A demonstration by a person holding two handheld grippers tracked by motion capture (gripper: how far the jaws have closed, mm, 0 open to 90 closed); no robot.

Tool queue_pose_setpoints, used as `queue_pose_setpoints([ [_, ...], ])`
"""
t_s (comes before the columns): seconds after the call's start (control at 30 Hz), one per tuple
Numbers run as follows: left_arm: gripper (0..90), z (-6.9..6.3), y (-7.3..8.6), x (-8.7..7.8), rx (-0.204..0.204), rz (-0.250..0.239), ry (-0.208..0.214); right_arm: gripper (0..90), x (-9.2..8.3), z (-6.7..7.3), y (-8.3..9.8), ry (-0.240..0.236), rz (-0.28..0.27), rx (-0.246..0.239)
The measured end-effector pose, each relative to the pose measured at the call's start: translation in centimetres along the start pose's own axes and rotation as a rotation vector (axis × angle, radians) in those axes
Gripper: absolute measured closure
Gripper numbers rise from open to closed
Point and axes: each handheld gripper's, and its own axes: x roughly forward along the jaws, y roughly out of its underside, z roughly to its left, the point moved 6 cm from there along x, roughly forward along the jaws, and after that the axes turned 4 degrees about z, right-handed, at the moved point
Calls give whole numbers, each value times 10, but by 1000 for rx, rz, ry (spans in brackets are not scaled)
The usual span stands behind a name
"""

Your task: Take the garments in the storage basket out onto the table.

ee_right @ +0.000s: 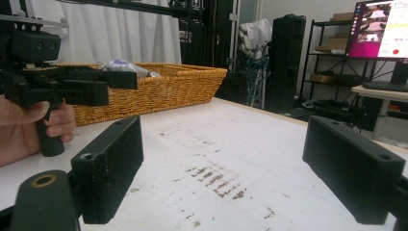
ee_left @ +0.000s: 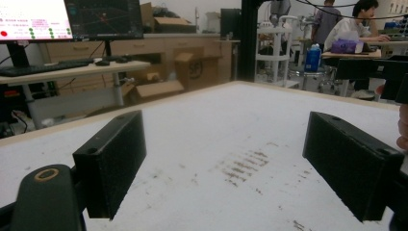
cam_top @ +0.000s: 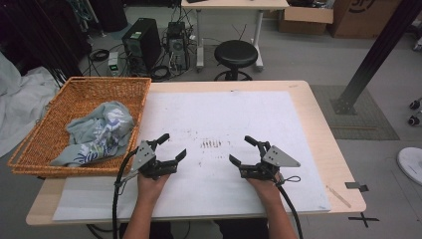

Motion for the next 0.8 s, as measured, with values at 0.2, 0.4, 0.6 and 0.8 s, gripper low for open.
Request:
queue_pose_setpoints([
  [0.2, 157, 0, 0, 0, -3, -1, 1, 136, 0, -1, 0, -1, 0, 8],
  [0.4, 156, -1, 0, 0, 5, -1, 1, 135, -1, -1, 0, -1, -5, 8],
  [0.6, 158, 1, 0, 0, -9, -3, 4, 135, -1, -1, 0, -1, -6, 8],
  [0.8, 158, 0, -21, -10, -58, -34, 5, 136, -1, -1, 0, -1, -5, 12],
])
